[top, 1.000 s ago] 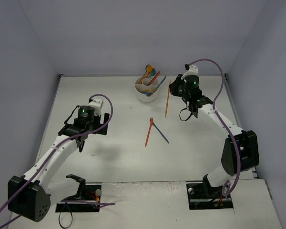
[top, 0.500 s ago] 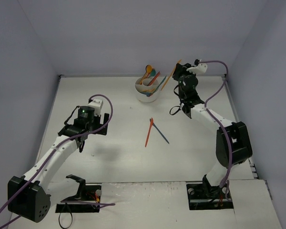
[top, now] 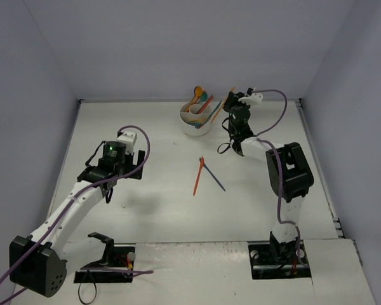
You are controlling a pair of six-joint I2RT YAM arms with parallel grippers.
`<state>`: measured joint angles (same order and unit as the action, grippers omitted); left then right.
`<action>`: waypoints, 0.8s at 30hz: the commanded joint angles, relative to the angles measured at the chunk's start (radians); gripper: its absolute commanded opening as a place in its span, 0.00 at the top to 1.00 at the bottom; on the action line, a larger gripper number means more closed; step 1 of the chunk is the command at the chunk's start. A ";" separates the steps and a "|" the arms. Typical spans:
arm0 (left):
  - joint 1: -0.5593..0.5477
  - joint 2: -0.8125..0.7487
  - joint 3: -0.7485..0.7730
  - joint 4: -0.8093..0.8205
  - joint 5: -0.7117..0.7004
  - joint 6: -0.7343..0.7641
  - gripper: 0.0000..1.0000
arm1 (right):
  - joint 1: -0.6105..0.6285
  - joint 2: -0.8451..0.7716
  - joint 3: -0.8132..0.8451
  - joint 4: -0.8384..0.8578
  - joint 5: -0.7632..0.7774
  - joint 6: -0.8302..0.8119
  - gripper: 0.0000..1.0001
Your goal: Sort the eating utensils into containers
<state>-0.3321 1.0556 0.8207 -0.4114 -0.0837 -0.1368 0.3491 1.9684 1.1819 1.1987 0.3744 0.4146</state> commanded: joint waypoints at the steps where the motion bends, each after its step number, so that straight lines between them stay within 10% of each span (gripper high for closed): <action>1: -0.012 -0.031 -0.003 0.045 -0.020 0.014 0.12 | 0.009 -0.005 0.071 0.237 0.021 -0.012 1.00; 24: -0.025 -0.034 -0.003 0.048 -0.018 0.017 0.12 | 0.028 0.039 0.125 0.240 -0.011 0.013 1.00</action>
<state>-0.3519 1.0431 0.8059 -0.4107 -0.0876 -0.1329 0.3625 1.9971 1.2493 1.2327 0.3684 0.4206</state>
